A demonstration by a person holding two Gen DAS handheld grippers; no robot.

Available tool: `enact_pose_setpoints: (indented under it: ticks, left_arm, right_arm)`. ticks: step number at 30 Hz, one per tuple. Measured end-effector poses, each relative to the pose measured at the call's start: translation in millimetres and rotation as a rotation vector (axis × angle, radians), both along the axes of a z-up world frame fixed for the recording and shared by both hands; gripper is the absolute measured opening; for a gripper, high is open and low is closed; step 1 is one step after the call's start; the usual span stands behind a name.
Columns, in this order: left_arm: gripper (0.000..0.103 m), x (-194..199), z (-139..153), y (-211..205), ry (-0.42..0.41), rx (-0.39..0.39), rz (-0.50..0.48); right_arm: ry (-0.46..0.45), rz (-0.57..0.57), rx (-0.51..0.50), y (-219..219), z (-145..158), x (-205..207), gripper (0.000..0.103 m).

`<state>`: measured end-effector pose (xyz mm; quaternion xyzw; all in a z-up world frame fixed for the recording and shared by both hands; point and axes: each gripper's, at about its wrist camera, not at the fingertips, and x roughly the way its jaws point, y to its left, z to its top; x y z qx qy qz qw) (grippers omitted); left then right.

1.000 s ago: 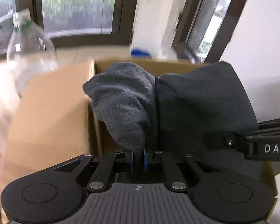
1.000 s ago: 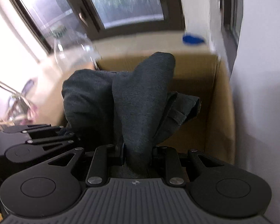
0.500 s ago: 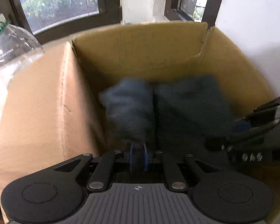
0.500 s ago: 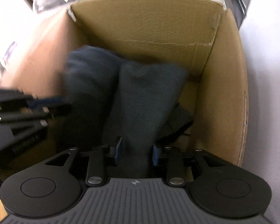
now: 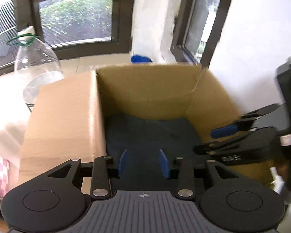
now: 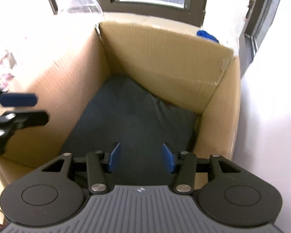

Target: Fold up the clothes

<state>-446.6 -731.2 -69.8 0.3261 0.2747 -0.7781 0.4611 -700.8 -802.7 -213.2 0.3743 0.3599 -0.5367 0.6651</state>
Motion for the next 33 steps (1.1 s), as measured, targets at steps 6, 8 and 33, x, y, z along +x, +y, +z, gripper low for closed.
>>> enact_pose_setpoints:
  ticks: [6,8,33]
  left_arm:
    - [0.052,17,34,22,0.028,-0.089,0.060]
    - [0.053,22,42,30,0.030,-0.110,0.071]
    - [0.068,67,70,62,0.056,-0.136,0.193]
  right_arm:
    - [-0.072,-0.016,-0.043,-45,5,7,0.058]
    - [-0.099,-0.045,-0.031,-65,-6,8,0.060]
    - [0.005,-0.287,0.163,-114,-131,13,0.075]
